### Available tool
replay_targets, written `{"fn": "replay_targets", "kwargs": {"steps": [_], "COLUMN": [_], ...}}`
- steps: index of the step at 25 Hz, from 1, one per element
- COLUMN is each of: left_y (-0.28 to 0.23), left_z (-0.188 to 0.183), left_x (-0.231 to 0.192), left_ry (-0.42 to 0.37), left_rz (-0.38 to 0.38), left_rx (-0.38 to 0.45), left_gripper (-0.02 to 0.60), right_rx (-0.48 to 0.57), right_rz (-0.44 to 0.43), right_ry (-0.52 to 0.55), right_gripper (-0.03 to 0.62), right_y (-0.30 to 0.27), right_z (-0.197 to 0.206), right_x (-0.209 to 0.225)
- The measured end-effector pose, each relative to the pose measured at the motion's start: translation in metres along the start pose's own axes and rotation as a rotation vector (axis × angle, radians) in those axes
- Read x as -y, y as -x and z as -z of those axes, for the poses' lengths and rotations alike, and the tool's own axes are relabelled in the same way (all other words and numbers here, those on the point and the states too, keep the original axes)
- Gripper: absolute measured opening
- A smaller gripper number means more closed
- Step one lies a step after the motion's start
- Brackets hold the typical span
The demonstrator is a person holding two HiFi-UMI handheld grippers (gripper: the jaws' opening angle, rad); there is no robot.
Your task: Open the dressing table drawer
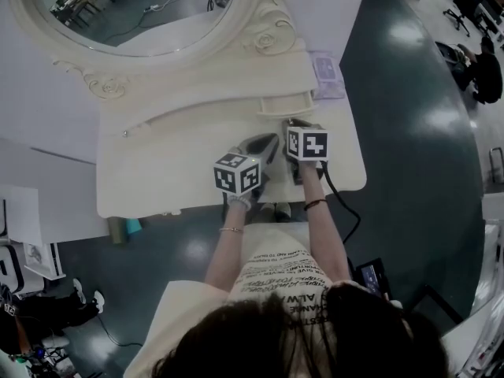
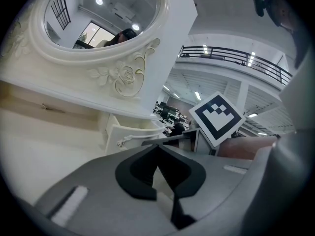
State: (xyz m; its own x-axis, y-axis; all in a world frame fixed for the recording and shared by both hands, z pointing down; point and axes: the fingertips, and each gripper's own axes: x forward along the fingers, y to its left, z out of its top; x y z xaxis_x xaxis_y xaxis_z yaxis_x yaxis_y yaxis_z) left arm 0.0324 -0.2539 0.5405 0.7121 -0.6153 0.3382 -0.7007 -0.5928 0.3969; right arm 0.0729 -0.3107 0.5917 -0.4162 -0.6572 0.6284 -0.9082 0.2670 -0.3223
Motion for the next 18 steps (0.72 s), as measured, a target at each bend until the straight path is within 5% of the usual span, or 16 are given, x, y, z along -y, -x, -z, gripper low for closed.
{"fn": "replay_targets", "kwargs": {"steps": [18], "left_y": [0.0038], "left_z": [0.0026], "left_x": [0.0018], "left_ry": [0.006], "left_rz": [-0.007], "left_rx": [0.007], "left_gripper": [-0.002], "right_rx": [0.015], "right_rz": [-0.022], "right_ry": [-0.013], "right_gripper": [0.101], "right_y": [0.0021], "right_z": [0.0019], "right_x": [0.0]}}
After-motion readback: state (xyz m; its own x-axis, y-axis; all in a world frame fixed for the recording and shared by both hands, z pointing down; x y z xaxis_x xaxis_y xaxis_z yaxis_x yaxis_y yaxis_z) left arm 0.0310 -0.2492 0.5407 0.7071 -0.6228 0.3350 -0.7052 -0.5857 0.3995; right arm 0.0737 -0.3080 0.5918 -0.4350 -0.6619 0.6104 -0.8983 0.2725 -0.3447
